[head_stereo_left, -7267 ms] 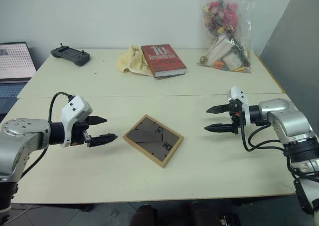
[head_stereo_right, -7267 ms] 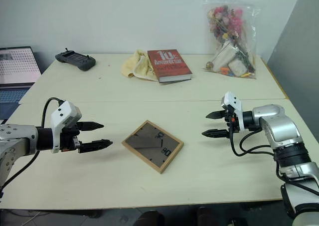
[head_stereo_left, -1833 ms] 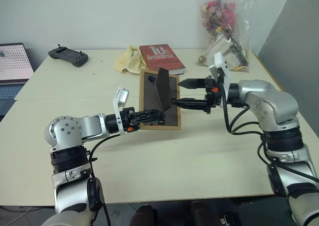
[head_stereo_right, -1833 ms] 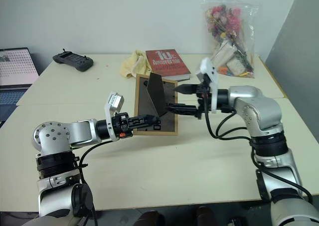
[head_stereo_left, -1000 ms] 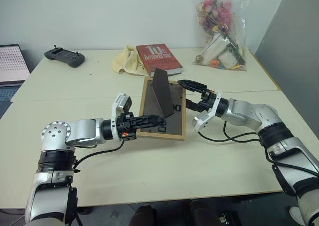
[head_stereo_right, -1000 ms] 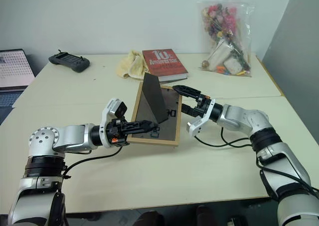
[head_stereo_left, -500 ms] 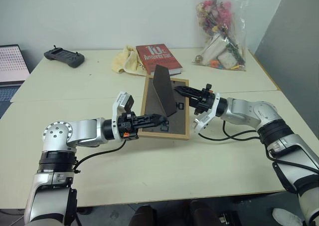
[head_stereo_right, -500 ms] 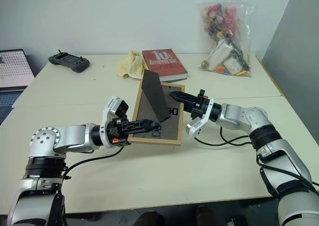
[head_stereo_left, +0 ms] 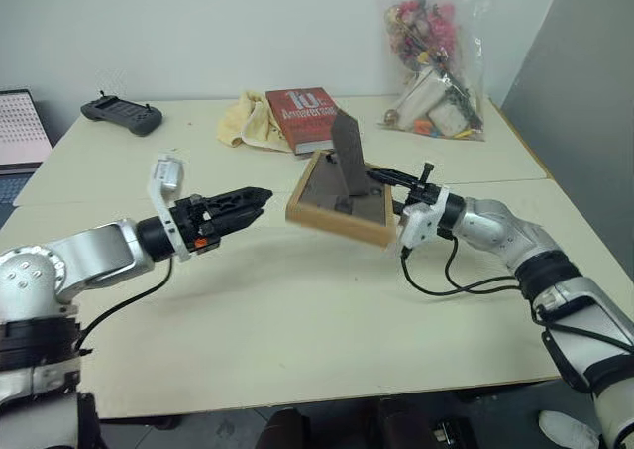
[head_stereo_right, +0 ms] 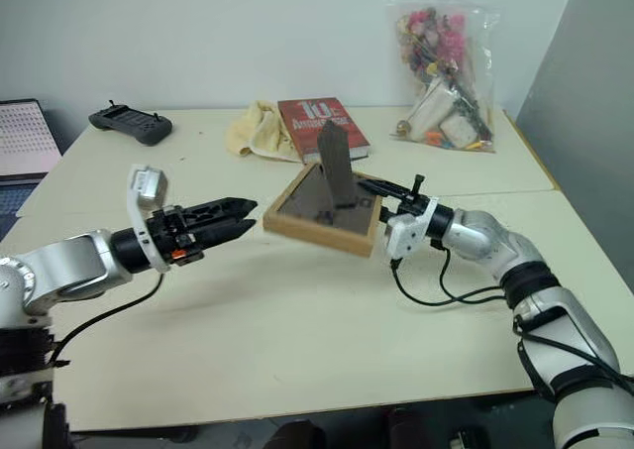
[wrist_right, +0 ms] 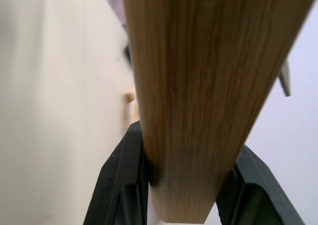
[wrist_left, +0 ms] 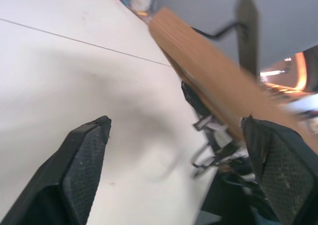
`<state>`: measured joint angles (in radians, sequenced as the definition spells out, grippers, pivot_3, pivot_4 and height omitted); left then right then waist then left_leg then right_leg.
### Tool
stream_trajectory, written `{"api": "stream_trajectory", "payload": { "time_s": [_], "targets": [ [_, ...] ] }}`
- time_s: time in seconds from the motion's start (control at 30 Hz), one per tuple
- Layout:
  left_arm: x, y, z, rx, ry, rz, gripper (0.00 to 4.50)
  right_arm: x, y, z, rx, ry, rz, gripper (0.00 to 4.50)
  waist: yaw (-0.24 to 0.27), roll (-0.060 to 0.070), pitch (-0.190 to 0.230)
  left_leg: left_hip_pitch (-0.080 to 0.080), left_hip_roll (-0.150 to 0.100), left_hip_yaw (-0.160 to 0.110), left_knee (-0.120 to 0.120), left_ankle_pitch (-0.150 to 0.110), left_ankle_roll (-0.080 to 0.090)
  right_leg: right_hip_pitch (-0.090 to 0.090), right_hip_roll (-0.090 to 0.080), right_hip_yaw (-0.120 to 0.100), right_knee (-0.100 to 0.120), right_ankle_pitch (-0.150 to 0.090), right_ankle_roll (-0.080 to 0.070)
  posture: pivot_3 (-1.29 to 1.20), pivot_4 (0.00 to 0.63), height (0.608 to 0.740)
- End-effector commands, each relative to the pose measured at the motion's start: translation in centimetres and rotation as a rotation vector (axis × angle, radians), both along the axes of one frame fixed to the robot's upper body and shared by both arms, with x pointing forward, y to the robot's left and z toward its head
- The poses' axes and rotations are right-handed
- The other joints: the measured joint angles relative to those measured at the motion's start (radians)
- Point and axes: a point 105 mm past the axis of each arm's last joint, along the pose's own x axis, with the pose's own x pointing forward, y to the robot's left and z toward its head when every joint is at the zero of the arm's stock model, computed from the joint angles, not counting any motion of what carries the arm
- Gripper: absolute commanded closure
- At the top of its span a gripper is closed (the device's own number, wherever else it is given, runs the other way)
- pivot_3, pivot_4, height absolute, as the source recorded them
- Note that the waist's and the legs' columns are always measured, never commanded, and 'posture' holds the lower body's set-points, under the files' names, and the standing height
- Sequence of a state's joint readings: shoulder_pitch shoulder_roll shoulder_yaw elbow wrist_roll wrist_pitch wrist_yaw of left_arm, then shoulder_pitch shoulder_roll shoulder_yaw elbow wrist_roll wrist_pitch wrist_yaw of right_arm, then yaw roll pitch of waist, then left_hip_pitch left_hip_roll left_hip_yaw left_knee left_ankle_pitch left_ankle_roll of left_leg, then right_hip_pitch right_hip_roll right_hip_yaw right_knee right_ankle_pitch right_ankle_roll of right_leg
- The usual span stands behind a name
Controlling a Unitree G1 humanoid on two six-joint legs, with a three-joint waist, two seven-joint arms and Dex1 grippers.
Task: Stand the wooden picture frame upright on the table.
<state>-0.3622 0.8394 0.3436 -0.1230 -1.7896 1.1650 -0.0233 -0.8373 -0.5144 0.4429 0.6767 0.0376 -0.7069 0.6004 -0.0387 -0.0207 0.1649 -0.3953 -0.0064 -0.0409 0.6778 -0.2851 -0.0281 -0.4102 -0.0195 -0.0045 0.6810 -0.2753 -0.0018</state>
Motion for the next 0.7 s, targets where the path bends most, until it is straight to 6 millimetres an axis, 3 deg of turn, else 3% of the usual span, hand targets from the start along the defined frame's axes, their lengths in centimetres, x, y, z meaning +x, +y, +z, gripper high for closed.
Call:
{"api": "stream_trajectory", "payload": {
  "time_s": [0.03, 0.13, 0.3, 0.6, 0.63, 0.7],
  "targets": [
    [-1.3, -1.5, 0.1, 0.291, -0.204, 0.068, 0.00, -0.3, 1.6, 1.9, 0.189, 0.435, 0.143, 3.21, 0.004, 0.001, 0.000, -0.001, 0.000, 0.000, 0.000, -0.001, 0.001, 0.000, -0.001, -0.001, 0.000, 0.000, 0.000, 0.00, 0.150, 0.740],
    [-2.5, -3.1, -1.4, 0.490, -0.349, 0.068, 0.00, -0.1, 3.0, 1.3, 0.274, 0.738, 0.214, 3.21, 0.010, 0.001, 0.001, 0.000, -0.001, -0.002, -0.001, -0.001, 0.001, 0.000, -0.001, -0.004, 0.000, 0.001, 0.000, 0.00, 0.150, 0.740],
    [-3.2, -3.5, -3.4, 0.596, -0.469, 0.108, 0.00, 1.3, 4.5, -1.9, 0.305, 0.992, 0.187, 3.21, 0.015, 0.002, 0.001, 0.000, -0.002, -0.002, -0.002, -0.001, 0.001, 0.000, 0.000, -0.005, 0.001, 0.001, -0.001, 0.00, 0.150, 0.740],
    [-3.6, -2.7, -5.5, 0.619, -0.479, 0.132, 0.00, 1.6, 4.1, -7.0, 0.252, 1.099, 0.079, 3.21, 0.028, 0.002, 0.001, -0.001, -0.002, 0.000, -0.002, -0.001, 0.001, 0.000, -0.001, -0.004, 0.000, 0.001, -0.001, 0.00, 0.150, 0.740],
    [-3.5, -2.7, -5.6, 0.617, -0.479, 0.131, 0.00, 1.6, 4.0, -7.1, 0.254, 1.099, 0.078, 2.51, 0.028, 0.002, 0.001, 0.000, -0.001, 0.000, -0.002, -0.001, 0.001, 0.000, -0.001, -0.005, 0.000, 0.001, -0.001, 0.00, 0.150, 0.740],
    [-3.3, -2.7, -5.5, 0.610, -0.481, 0.131, 0.00, 1.6, 3.9, -7.1, 0.260, 1.099, 0.075, 2.18, 0.030, 0.002, 0.001, 0.001, -0.001, 0.000, -0.002, -0.001, 0.002, 0.002, -0.001, -0.005, 0.001, 0.001, -0.001, 0.00, 0.150, 0.740]
  ]
}}
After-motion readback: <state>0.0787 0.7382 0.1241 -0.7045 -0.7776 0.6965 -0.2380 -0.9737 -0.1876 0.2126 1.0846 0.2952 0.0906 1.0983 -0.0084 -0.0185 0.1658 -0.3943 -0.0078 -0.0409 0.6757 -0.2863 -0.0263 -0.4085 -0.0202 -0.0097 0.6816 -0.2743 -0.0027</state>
